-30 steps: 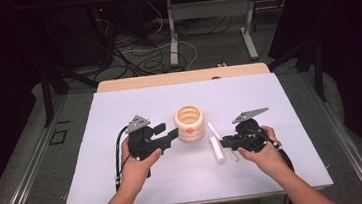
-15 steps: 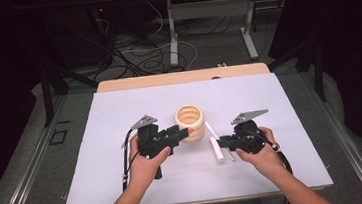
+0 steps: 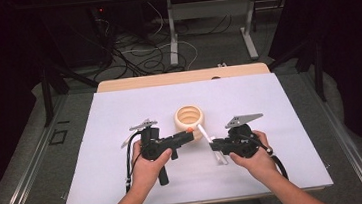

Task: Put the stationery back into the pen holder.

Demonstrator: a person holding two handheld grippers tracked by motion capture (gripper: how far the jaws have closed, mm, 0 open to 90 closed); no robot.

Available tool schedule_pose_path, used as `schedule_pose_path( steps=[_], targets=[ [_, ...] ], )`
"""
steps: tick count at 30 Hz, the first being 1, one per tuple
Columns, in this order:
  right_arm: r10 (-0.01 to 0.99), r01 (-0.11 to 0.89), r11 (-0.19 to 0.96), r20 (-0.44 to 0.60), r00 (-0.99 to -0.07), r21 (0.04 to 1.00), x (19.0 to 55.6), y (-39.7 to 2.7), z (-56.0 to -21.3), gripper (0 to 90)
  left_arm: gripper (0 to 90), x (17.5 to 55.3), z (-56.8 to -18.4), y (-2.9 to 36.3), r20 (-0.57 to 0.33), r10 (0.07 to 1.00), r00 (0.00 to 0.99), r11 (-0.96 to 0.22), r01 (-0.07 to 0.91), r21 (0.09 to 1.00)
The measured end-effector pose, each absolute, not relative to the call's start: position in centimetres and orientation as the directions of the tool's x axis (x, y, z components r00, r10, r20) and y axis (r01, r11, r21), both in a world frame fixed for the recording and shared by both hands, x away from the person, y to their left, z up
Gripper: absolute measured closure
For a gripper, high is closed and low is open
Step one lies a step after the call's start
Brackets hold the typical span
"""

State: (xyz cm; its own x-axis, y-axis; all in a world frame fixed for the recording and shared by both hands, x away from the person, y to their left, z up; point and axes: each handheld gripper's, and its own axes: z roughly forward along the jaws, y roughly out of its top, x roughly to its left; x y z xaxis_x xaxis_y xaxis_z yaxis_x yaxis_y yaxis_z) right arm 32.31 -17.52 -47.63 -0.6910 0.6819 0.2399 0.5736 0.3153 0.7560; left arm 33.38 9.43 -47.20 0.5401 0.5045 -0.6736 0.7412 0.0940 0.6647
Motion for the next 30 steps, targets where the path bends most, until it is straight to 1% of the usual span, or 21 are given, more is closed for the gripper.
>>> schedule_pose_path(
  steps=[5,6,15,18,27,30],
  targets=[
    [0.662,0.576,0.328,0.253,-0.705,0.749,32.0,-16.9,-47.8,78.8,59.4,33.4,-47.6,9.0,-0.678,0.503,0.536,0.081,0.751,0.655],
    [0.662,0.566,0.318,0.249,-0.707,0.761,31.9,-16.7,-47.9,78.8,59.7,33.3,-47.7,8.9,-0.678,0.504,0.536,0.076,0.754,0.652],
    [0.639,0.551,0.314,0.257,-0.725,0.773,31.0,-15.8,-47.8,78.8,61.0,33.2,-48.3,7.8,-0.689,0.498,0.526,0.041,0.779,0.625],
    [0.637,0.561,0.312,0.269,-0.722,0.766,30.8,-15.7,-47.8,78.8,62.4,33.2,-48.5,7.5,-0.695,0.497,0.52,0.034,0.789,0.614],
    [0.622,0.549,0.319,0.267,-0.736,0.772,30.7,-15.5,-48.0,78.8,69.1,33.1,-48.9,7.0,-0.707,0.494,0.505,0.029,0.804,0.594],
    [0.619,0.549,0.318,0.269,-0.738,0.773,30.7,-15.5,-48.0,78.8,73.8,33.1,-49.0,7.3,-0.71,0.495,0.502,0.022,0.809,0.587]
  ],
)
